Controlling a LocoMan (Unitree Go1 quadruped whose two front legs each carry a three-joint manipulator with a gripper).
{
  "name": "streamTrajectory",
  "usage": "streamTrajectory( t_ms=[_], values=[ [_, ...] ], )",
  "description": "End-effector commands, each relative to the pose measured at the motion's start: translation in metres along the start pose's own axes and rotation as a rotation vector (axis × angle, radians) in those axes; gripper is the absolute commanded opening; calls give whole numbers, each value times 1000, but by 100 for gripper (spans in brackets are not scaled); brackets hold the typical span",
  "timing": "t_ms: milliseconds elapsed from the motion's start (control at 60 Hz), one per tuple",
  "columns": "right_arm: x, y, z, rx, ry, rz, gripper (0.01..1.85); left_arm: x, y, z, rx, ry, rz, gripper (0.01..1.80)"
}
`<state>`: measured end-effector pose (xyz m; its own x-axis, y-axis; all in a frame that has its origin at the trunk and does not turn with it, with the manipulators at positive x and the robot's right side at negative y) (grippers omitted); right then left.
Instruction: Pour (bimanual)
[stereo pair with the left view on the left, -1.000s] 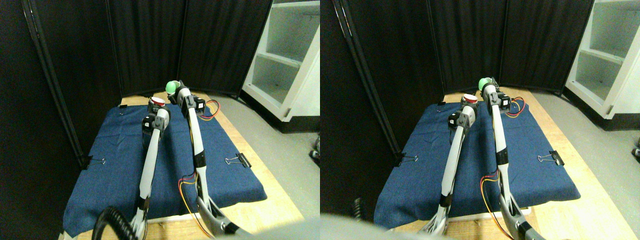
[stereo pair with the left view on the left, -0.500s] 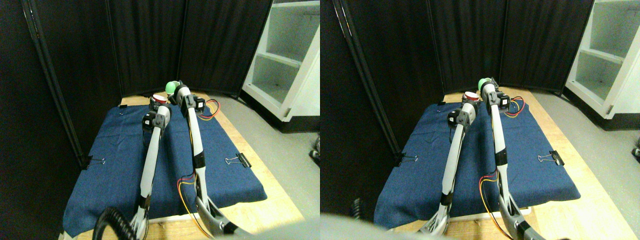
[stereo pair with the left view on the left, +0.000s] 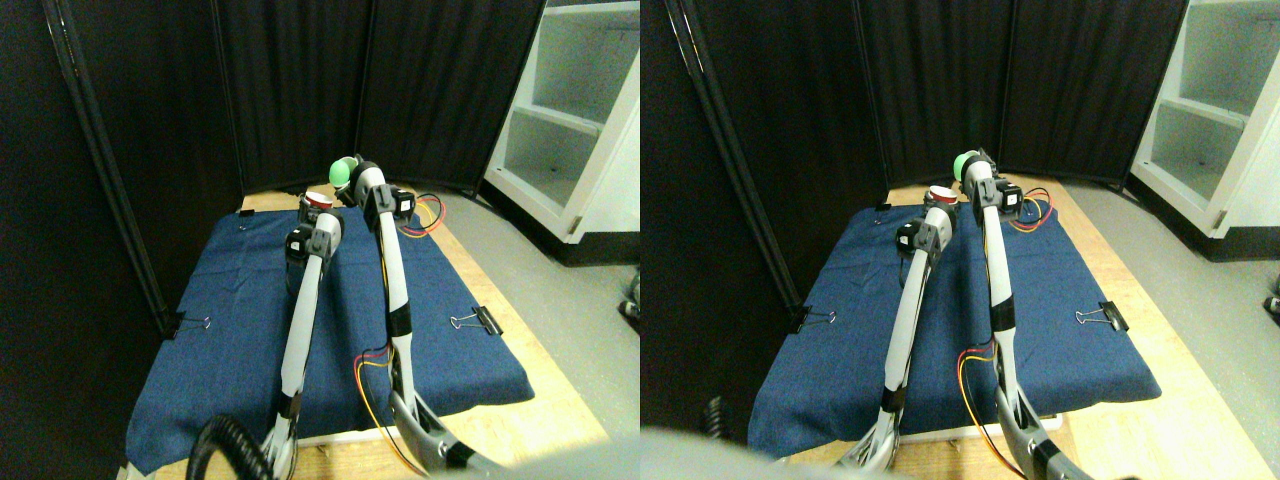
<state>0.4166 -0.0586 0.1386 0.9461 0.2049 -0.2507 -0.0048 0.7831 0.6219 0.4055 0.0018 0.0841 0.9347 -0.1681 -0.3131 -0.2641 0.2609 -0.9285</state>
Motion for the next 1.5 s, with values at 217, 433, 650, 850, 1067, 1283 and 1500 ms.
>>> streamTrajectory(
  t_ms=[217,433,650,850,1067,1283,1500],
  values=[
    [-8,8,8,-113,-28,38,33,-2,-8,-3,-10,2,-40,33],
    [-12,12,7,-208,-21,37,33,-3,-9,-5,-18,4,-41,33],
    [-10,14,7,-298,-16,71,33,-5,-10,-8,-19,16,-43,33],
    [-11,18,3,-400,-12,95,33,-8,-11,-8,-25,20,-44,33],
    [-9,20,1,-452,-3,119,33,-12,-12,-8,-41,22,-41,33],
    [-10,20,-1,-503,14,130,33,-15,-12,-6,-42,25,-44,33],
    [-11,22,1,-573,16,106,33,-16,-10,-5,-41,21,-41,33]
  ],
)
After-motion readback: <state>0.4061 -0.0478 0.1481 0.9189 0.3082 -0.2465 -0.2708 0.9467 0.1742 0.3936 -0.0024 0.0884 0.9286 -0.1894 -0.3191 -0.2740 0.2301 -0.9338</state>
